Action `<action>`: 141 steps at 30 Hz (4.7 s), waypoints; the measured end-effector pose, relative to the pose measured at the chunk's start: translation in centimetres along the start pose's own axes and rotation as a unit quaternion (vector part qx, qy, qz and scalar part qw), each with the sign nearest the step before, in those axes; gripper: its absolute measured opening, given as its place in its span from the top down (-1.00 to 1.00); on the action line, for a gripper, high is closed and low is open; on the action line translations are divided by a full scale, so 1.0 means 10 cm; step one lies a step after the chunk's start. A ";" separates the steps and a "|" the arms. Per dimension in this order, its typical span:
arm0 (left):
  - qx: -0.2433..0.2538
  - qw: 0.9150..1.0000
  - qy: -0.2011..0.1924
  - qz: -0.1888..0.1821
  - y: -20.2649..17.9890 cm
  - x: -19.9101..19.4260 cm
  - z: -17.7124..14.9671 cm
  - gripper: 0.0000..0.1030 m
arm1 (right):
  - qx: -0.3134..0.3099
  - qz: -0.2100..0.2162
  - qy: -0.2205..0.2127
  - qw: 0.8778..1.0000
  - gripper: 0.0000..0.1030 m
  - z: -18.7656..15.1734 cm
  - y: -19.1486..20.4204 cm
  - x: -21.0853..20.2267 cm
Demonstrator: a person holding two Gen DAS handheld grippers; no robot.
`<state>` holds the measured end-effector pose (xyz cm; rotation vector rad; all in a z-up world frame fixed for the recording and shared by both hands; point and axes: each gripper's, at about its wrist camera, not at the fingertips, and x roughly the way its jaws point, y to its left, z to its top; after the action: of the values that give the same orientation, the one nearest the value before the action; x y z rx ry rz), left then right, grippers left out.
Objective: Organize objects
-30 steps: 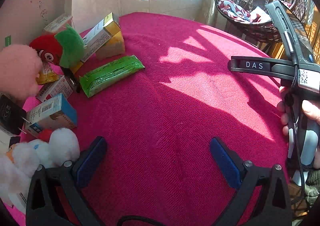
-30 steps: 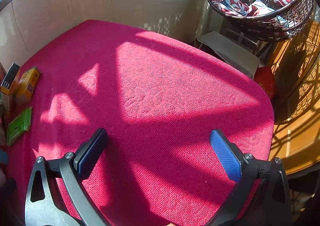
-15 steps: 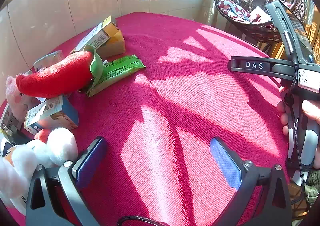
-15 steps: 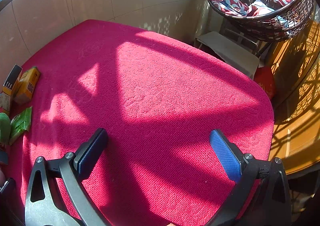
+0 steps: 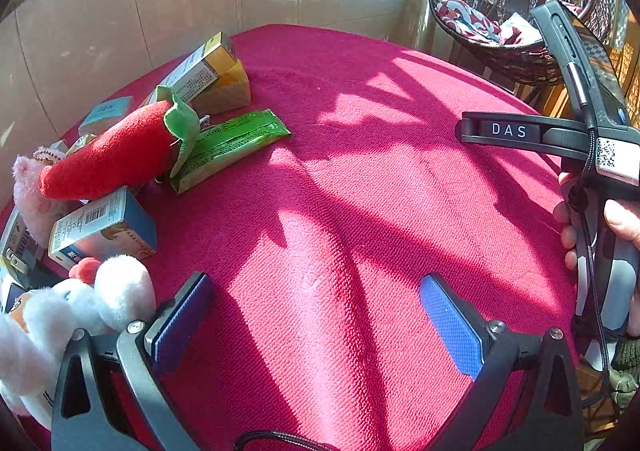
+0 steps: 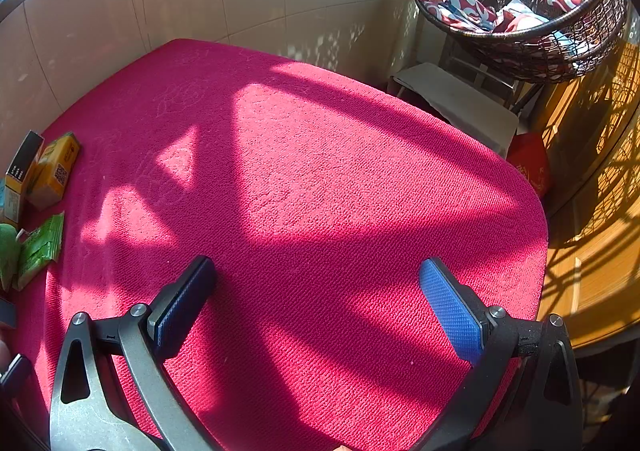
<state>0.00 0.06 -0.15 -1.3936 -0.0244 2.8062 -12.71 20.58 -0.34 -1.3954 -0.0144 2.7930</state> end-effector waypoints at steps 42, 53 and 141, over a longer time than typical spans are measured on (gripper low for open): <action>-0.006 1.000 0.001 0.005 0.00 0.00 0.01 -1.00 | 0.041 0.047 -0.018 0.998 -0.99 -0.03 -0.18 -0.08; -0.054 0.987 -0.153 -0.010 0.18 -1.34 -0.19 -1.00 | 0.060 0.147 -0.139 0.977 -0.99 0.06 -0.32 -0.91; -0.232 0.936 -0.192 0.182 1.44 -2.20 -0.91 0.10 | -0.141 0.409 -0.072 0.899 0.27 -0.04 1.93 -1.47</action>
<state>20.53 -14.54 11.67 -0.9397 -0.5132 3.5158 -3.86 0.96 10.86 -1.5040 0.2307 3.7104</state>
